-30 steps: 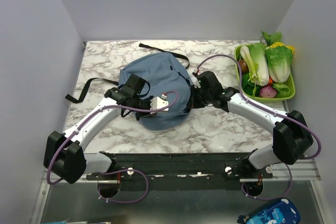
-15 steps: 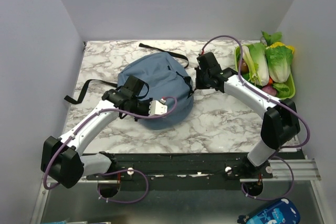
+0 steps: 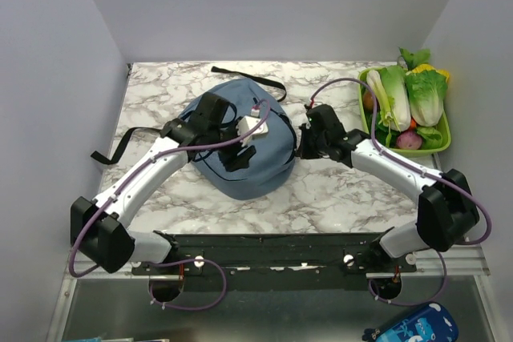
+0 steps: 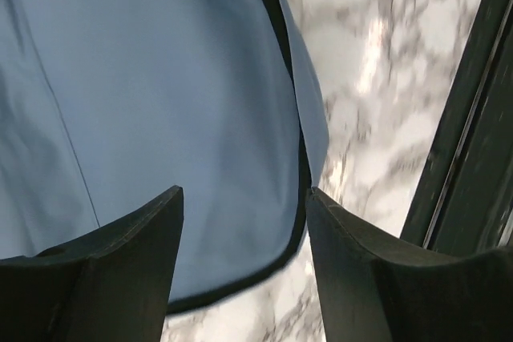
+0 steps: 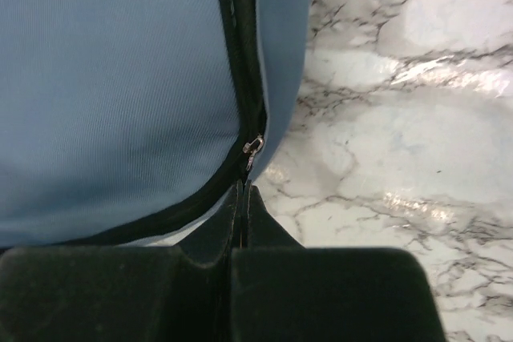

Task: Pack the student bag
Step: Zip the student bag at the center of the board.

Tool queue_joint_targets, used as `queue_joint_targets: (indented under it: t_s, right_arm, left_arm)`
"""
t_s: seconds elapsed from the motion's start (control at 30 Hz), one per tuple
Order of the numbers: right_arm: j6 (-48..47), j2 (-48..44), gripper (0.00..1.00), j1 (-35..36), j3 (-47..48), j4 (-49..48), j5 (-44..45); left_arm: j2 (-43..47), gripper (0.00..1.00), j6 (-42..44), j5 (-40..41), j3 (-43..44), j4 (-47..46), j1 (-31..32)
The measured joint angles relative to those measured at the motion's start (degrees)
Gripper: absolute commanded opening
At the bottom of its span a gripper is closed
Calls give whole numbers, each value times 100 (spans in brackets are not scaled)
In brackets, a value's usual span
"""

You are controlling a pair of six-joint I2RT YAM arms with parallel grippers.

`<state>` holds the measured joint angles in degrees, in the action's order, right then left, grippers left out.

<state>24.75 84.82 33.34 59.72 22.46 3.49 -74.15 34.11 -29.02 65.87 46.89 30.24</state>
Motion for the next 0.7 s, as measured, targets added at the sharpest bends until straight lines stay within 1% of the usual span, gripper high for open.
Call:
queue_joint_targets:
  t_s: [0.1,0.17,0.23,0.33,0.47,0.53,0.57,0.6,0.67,0.7]
  right_arm:
    - [114,-133,1,85,-236,-66,-118]
    - [144,-173,0,83,-269,-109,-149]
    - [175,-201,0,76,-269,-160,-149]
    - [186,-223,0,72,-267,-195,-136]
    - [184,-225,0,72,-243,-195,-81]
    - [181,-225,1,72,-190,-195,-72]
    - [181,-225,1,70,-166,-197,-70]
    - [184,-225,1,66,-144,-203,-68]
    - [188,-223,0,35,-116,-205,-68]
    - [197,-221,1,22,-105,-205,-70]
  left_arm:
    - [-317,70,-870,68,459,-494,319]
    - [-575,70,-1325,186,616,-835,717]
    - [-833,69,-1611,313,664,-1082,1115]
    - [-1322,69,-1926,505,667,-1414,1513]
    - [-1849,68,-2238,791,645,-1740,1613]
    - [-1993,63,-2356,940,629,-1858,1602]
    - [-2024,51,-2389,986,627,-1904,1598]
    - [-2061,45,-2446,1064,623,-1980,1596]
    - [-2120,39,-2533,1130,621,-2103,1604]
    - [-2144,39,-2527,1141,621,-2144,1611]
